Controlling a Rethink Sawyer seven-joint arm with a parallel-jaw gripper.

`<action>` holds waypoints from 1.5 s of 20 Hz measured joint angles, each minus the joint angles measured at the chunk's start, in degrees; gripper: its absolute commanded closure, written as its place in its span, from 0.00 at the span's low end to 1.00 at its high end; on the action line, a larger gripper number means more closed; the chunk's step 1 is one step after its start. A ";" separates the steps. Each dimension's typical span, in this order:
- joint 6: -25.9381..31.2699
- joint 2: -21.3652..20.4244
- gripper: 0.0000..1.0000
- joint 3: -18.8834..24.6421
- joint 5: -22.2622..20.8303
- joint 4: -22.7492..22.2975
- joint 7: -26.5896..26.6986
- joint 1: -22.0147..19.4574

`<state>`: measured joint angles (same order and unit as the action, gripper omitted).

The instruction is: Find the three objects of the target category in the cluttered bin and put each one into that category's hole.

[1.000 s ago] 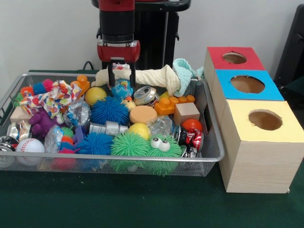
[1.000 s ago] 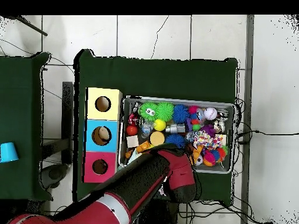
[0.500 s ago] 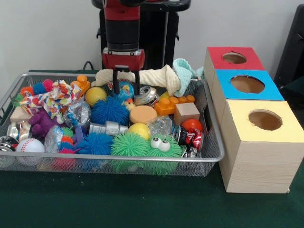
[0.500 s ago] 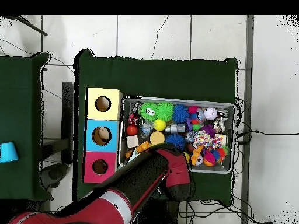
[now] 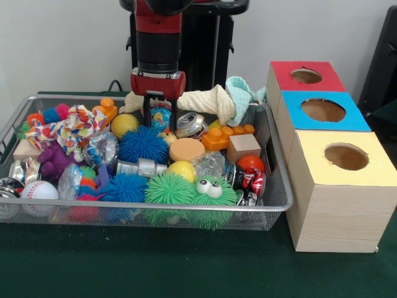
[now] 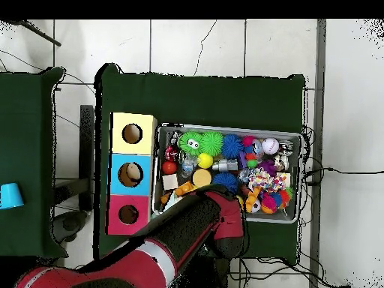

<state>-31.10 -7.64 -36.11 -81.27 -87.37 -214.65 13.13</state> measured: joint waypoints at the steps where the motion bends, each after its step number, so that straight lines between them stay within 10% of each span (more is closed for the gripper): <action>1: 0.15 0.18 0.00 -0.01 0.21 0.01 0.12 -0.08; 30: 1.21 0.38 0.00 0.41 0.58 0.12 0.29 -0.86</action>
<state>-29.89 -7.26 -35.70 -80.70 -87.25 -214.36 12.27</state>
